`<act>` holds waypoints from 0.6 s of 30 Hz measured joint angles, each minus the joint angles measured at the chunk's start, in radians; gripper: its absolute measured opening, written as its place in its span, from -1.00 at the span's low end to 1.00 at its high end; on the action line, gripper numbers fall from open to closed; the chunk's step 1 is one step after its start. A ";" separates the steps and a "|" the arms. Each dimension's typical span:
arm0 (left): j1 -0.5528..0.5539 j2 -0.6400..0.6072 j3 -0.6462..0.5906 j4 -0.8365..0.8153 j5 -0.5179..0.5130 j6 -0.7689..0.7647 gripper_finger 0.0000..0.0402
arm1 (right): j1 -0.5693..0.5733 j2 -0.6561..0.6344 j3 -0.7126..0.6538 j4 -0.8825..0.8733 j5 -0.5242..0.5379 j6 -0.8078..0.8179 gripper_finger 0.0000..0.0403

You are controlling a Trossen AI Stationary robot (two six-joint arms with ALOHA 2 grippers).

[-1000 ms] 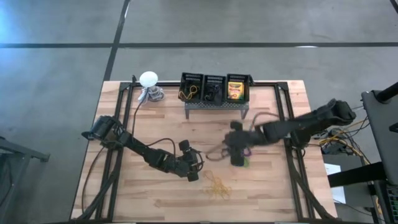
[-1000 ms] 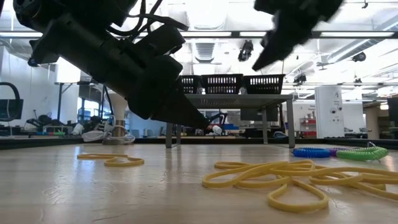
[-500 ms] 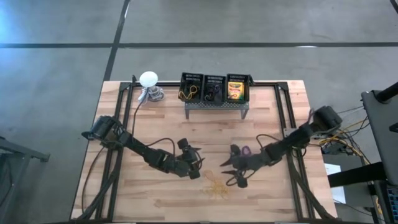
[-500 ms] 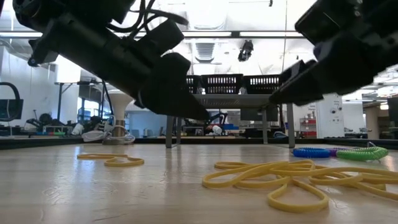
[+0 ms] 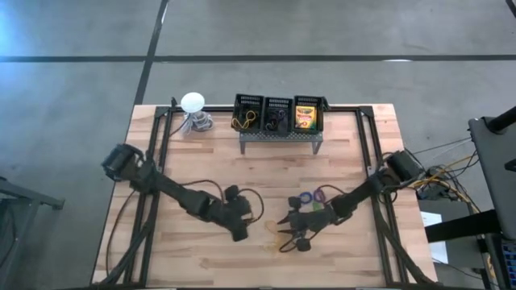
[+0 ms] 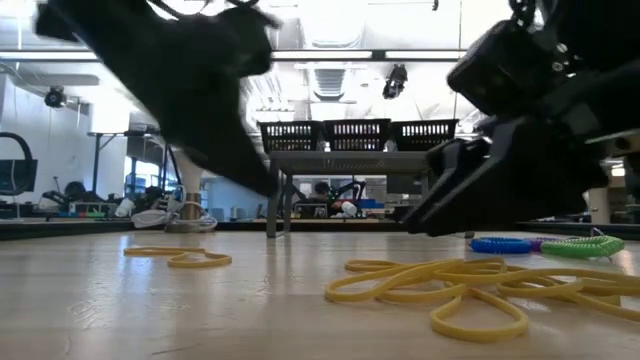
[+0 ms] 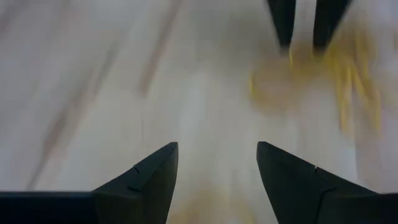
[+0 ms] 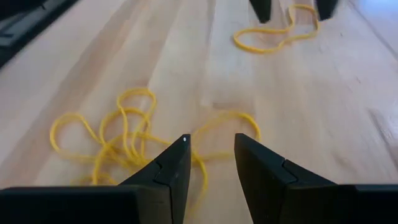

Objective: Pick & Place Office Desk Supplies
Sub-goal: Put the yellow rubber band into the left black bin on the shelf

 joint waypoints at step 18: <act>-0.171 0.001 -0.064 -0.051 -0.074 -0.123 -0.07 | 0.000 0.002 0.012 -0.017 -0.002 -0.003 -0.48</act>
